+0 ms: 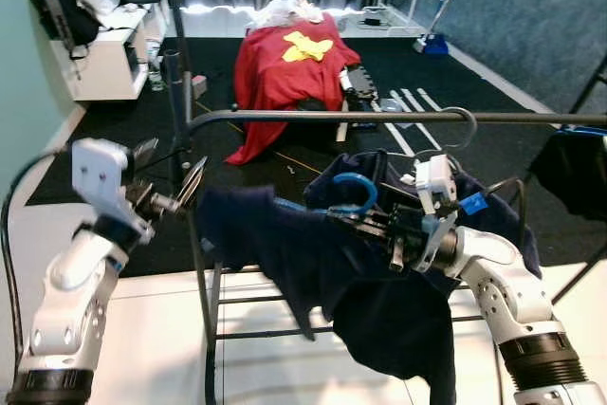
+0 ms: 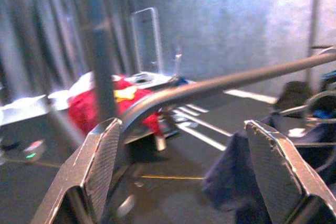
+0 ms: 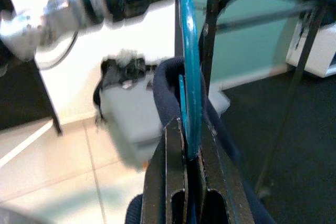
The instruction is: Hang hanger
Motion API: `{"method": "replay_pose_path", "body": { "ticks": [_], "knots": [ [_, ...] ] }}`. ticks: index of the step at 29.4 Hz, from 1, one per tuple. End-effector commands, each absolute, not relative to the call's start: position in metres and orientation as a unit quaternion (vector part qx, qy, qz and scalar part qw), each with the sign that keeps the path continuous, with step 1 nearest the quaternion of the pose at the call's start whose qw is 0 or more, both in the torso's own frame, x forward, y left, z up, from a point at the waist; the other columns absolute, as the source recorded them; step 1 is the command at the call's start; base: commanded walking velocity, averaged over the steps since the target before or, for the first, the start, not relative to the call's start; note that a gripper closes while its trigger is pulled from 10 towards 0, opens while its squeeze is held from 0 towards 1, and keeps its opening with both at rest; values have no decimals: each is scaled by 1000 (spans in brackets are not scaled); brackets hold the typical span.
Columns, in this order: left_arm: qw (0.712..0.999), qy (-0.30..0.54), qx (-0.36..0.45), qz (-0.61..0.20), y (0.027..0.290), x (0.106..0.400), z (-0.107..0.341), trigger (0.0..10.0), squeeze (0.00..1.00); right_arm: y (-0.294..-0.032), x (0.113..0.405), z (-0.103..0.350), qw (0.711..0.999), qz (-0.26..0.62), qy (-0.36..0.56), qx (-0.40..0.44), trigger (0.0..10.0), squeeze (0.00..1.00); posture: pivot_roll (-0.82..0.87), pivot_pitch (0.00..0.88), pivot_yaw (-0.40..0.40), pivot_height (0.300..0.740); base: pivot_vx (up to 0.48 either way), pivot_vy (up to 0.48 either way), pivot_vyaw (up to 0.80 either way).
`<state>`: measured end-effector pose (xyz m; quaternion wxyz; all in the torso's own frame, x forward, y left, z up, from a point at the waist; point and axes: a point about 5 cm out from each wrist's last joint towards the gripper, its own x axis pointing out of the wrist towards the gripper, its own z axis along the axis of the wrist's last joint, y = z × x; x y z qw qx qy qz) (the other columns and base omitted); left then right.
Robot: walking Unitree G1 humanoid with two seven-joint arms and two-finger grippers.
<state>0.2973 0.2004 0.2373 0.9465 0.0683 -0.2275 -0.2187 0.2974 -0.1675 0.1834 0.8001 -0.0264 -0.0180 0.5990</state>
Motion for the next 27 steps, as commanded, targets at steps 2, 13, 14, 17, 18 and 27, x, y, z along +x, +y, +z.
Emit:
{"method": "replay_pose_path", "body": {
  "ticks": [2, 13, 14, 17, 18, 27],
  "knots": [
    [927, -214, 95, -292, 185, 296, 246, 10000, 0, -166, 292, 183, 780, 624, -6, -48, 0, 0, 111, 42, -69, 740, 0, 0, 0],
    [882, -77, 116, -450, 158, 278, 213, 10000, 0, -162, 290, 190, 768, 638, -16, -44, 0, 0, 110, 44, -57, 740, 0, 0, 0],
    [877, -51, 125, -462, 157, 278, 204, 10000, 0, -162, 289, 192, 763, 644, -18, -41, 0, 0, 109, 44, -56, 740, 0, 0, 0],
    [873, -33, 133, -467, 156, 280, 195, 10000, 0, -161, 285, 196, 755, 654, -21, -37, 0, 0, 107, 44, -55, 740, 0, 0, 0],
    [873, -33, 133, -467, 156, 280, 195, 10000, 0, -161, 285, 196, 755, 654, -21, -37, 0, 0, 107, 44, -55, 740, 0, 0, 0],
    [850, 5, 127, -512, 142, 275, 187, 10000, 0, -158, 284, 200, 746, 665, -29, -36, 0, 0, 108, 43, -49, 740, 0, 0, 0]
  ]
}}
